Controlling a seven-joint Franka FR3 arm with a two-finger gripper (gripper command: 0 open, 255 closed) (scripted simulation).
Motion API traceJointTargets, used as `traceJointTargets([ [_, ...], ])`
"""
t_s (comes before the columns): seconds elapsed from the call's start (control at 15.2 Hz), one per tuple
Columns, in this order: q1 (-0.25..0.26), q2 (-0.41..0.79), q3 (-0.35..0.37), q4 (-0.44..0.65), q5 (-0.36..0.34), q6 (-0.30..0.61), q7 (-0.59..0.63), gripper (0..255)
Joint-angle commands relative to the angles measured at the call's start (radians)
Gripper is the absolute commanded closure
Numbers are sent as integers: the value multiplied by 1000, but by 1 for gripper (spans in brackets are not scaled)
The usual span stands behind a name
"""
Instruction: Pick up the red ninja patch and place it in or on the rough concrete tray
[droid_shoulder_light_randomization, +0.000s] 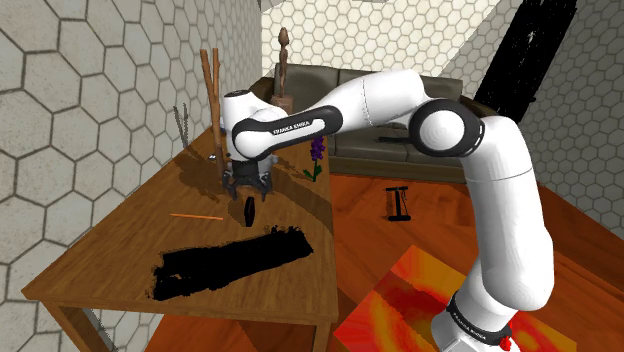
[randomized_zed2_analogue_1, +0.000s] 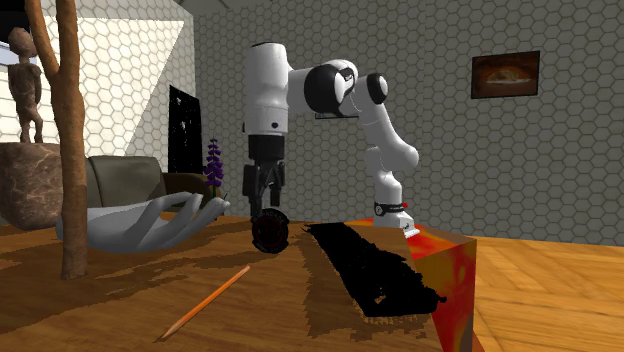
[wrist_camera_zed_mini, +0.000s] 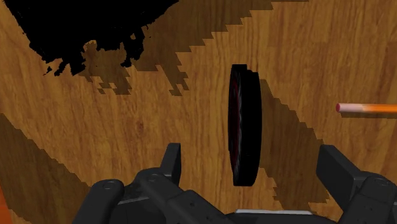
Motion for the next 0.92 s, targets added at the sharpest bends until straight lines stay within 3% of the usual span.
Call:
traceJointTargets([
  [0.0, -1, 9, -3, -15, -4, 23, 3, 0],
  [0.53, -1, 11, -3, -19, -5, 29, 4, 0],
  [0.59, -1, 11, -3, -19, -5, 29, 4, 255],
  [0.86, -1, 11, -3, -19, -5, 29, 4, 255],
])
